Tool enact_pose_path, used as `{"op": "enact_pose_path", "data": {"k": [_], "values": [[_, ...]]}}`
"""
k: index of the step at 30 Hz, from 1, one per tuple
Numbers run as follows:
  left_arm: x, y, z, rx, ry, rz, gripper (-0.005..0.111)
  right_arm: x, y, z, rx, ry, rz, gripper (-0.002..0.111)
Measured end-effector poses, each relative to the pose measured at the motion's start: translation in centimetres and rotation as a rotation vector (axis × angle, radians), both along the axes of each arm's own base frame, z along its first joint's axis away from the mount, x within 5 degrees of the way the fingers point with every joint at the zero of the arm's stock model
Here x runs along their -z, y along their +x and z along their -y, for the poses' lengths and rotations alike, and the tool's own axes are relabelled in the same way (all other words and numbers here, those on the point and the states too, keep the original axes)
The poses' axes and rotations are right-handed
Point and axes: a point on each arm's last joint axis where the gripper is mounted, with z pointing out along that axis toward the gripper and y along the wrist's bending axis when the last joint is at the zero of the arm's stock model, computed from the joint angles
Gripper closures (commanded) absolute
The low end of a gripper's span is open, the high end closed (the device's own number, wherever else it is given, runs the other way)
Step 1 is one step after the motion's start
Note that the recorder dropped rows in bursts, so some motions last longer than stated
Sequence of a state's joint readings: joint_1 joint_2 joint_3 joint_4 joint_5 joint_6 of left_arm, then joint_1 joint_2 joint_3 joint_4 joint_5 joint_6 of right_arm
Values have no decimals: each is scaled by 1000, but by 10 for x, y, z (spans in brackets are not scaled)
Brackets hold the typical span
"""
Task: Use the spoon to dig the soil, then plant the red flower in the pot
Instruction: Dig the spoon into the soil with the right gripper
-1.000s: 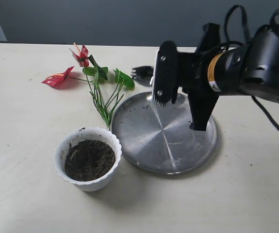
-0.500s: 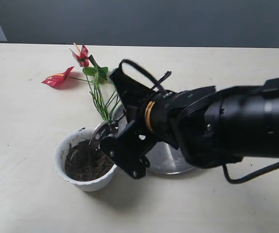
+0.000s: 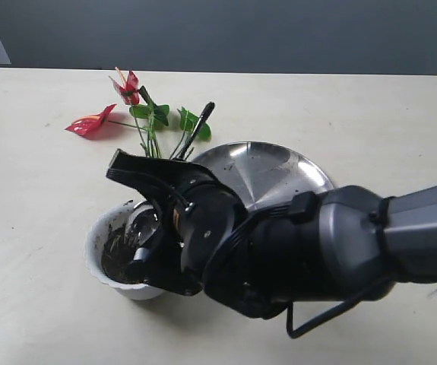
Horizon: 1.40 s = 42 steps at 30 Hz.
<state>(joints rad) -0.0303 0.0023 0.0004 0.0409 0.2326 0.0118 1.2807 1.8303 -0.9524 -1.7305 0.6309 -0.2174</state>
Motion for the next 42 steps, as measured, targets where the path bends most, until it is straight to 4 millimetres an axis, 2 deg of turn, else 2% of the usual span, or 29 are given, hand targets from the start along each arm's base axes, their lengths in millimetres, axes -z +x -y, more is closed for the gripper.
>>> {"op": "enact_pose_path", "data": {"k": [12, 21, 32, 42], "values": [[0, 0, 0, 0, 0, 0, 106, 22, -21, -14, -93, -149, 92, 109], [0, 0, 0, 0, 0, 0, 106, 22, -26, -16, -99, -161, 118, 109], [0, 0, 0, 0, 0, 0, 106, 22, -11, -9, -35, -171, 143, 109], [0, 0, 0, 0, 0, 0, 106, 26, -31, -18, -129, -162, 93, 109]]}}
